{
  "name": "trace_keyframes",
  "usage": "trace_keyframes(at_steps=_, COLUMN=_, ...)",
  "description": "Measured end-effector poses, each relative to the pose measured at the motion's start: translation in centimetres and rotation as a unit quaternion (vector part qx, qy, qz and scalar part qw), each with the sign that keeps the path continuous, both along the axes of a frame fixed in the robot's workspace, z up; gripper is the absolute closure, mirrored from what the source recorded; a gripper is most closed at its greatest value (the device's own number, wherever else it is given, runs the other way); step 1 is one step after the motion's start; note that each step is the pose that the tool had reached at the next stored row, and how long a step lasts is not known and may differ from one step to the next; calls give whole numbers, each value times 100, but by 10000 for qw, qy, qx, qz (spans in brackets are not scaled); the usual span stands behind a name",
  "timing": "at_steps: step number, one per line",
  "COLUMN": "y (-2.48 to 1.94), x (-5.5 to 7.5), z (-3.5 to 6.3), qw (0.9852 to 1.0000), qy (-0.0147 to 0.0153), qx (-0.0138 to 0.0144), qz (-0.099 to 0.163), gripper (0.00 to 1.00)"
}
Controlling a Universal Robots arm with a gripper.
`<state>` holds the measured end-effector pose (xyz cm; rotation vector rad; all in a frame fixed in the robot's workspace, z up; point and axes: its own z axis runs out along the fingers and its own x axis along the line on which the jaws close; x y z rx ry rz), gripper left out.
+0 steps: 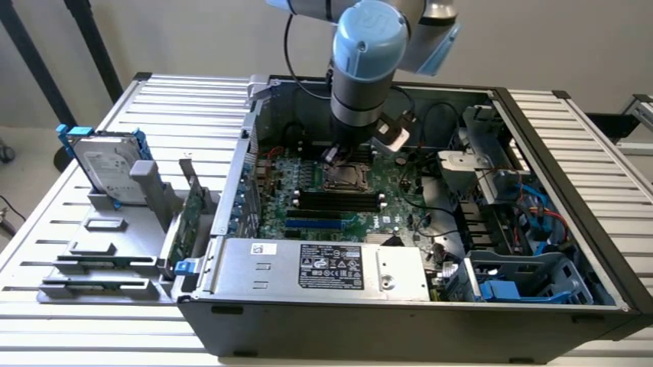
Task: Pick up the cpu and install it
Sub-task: 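Install the first cpu locking lever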
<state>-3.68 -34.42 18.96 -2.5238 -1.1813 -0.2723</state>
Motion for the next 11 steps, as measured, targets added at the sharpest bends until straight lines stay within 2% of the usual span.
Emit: trace_keyframes(at_steps=11, y=0, x=65, z=-14, qw=10000, qy=1, qx=0, qz=0, gripper=89)
